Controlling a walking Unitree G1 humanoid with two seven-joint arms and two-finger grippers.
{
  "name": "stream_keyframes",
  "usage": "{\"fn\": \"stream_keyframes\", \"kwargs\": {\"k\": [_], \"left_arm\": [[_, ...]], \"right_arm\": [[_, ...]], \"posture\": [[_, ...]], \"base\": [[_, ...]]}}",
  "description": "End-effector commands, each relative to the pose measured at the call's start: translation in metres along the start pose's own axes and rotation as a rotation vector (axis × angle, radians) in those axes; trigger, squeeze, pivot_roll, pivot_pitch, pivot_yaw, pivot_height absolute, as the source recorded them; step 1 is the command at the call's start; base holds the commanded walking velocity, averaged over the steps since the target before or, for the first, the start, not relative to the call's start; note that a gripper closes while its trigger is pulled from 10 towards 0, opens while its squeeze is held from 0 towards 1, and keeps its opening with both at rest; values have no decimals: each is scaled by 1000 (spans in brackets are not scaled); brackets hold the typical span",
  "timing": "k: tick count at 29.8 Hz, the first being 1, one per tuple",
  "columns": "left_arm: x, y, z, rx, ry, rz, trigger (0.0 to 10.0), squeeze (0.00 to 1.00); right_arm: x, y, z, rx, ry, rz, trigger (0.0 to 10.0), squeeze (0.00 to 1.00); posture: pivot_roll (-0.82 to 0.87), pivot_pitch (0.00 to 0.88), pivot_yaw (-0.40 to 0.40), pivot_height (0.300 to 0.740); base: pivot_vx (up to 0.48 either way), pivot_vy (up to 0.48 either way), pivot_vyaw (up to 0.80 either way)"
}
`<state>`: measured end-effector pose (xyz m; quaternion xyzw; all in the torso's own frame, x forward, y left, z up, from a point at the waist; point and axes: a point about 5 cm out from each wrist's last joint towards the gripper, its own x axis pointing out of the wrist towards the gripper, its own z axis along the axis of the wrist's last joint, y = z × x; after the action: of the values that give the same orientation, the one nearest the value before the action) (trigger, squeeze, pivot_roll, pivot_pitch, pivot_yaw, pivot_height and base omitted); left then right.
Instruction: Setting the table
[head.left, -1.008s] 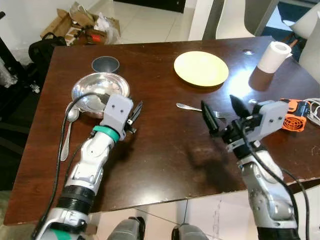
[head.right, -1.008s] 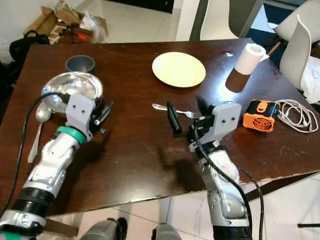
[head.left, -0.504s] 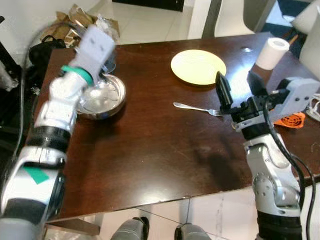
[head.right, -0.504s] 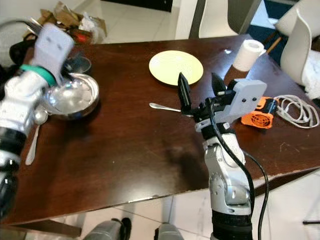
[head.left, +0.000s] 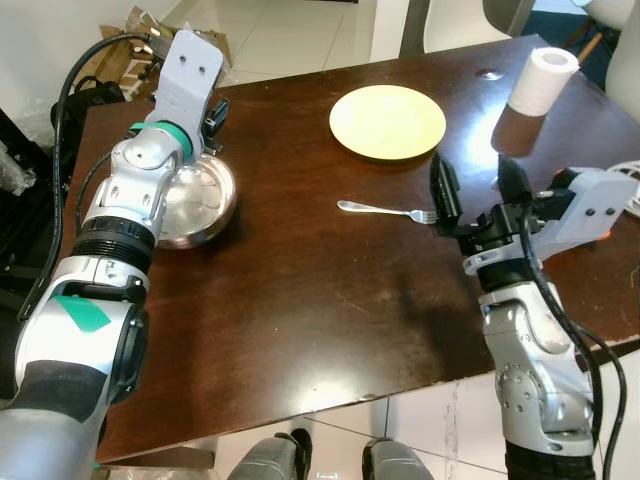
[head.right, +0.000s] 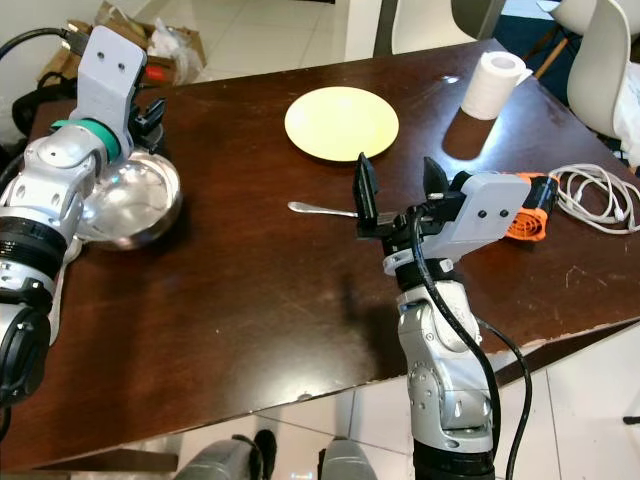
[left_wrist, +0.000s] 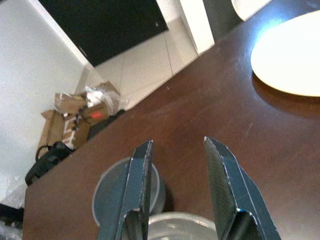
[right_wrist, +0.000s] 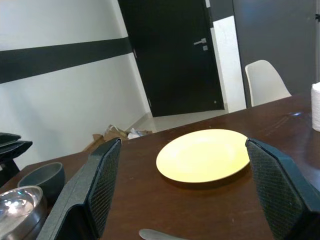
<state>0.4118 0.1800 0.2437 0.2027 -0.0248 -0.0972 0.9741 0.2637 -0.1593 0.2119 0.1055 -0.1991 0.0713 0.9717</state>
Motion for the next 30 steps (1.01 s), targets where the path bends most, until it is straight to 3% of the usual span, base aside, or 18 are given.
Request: {"fn": "stream_keyframes", "kwargs": {"k": [1, 5, 9, 10, 12, 19, 21, 27, 28, 30], "left_arm": [[-2, 4, -7, 21, 26, -9, 10000, 0], [-5, 2, -14, 73, 55, -67, 10000, 0], [-8, 12, -16, 131, 66, -112, 10000, 0], [-11, 17, -19, 173, 84, -146, 10000, 1000], [-14, 22, -23, 222, 110, -181, 10000, 1000], [-20, 26, -36, 270, 183, -264, 10000, 1000], [-29, 24, -50, 241, 251, -409, 10000, 1000], [-39, 35, -51, 260, 273, -536, 10000, 1000], [-40, 40, -48, 292, 274, -545, 10000, 0], [-40, 42, -46, 337, 288, -560, 10000, 0]], "right_arm": [[-2, 1, 1, -12, 6, -2, 10000, 0], [-1, 1, 3, -7, -1, -7, 10000, 0], [-1, 1, 4, -11, 6, 7, 10000, 0], [0, 1, 3, -11, 8, 10, 10000, 0], [1, 1, 2, -7, 12, 12, 10000, 0], [4, 3, -1, 11, 26, 26, 10000, 0], [9, 10, -5, 25, 46, 61, 10000, 0], [14, 16, -7, 36, 53, 89, 10000, 0], [14, 17, -7, 39, 52, 89, 10000, 0], [15, 17, -8, 43, 51, 85, 10000, 0]], "posture": [[-15, 50, 153, 740], [0, 57, 138, 740], [8, 57, 135, 740], [11, 53, 124, 740], [19, 59, 118, 740], [28, 78, 93, 740], [35, 88, 85, 740], [31, 85, 96, 740], [33, 85, 99, 740], [37, 81, 104, 740]], "base": [[0, 0, 0], [0, 0, 0], [0, 0, 0], [0, 0, 0], [0, 0, 0], [0, 0, 0], [0, 0, 0], [0, 0, 0], [0, 0, 0], [0, 0, 0]]}}
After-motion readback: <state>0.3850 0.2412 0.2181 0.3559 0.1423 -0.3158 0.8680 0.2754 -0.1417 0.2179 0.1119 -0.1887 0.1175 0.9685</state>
